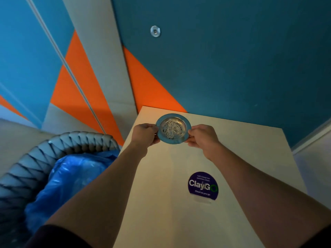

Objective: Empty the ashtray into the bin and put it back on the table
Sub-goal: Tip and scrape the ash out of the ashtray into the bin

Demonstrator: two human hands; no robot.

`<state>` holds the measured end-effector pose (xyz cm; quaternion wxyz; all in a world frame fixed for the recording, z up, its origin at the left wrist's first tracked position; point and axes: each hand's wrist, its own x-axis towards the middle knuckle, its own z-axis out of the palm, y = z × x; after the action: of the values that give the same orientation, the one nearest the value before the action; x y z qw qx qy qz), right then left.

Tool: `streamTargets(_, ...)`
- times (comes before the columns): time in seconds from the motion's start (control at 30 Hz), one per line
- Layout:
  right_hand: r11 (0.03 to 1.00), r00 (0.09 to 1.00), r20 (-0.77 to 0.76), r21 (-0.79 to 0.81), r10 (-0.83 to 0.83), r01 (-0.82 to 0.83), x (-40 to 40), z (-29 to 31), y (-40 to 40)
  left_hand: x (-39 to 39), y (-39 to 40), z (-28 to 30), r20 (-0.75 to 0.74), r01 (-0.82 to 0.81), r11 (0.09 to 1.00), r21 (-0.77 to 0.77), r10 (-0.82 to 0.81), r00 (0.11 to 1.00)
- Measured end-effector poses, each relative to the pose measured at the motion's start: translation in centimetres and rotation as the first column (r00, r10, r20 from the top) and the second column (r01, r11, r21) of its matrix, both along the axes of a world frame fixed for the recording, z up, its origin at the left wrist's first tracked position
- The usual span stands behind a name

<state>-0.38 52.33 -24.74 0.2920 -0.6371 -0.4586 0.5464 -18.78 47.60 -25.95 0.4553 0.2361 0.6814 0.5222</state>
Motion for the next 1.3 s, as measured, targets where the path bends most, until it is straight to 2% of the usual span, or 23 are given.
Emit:
streamTargets(0.63,0.969,0.969,-0.020,-0.014,0.248,-0.248,-21.0,-3.8,-7.9,-18.5,-12.2,-3.2,0.079,-0.302,0.953,-0.036,0.304,0.949)
streamTargets(1.0,0.928,0.932,-0.030,-0.093,0.360,-0.361,-28.5,-9.3,-11.9,-25.1,-18.1,-7.7,0.046,-0.406,0.905,-0.125,0.414,0.909)
streamTargets(1.3,0.888,0.899,-0.098,-0.145,0.427,-0.437,-32.0,-13.2,-14.0,-29.3,-21.5,-11.5,-0.013,-0.513,0.845,-0.153,0.517,0.856)
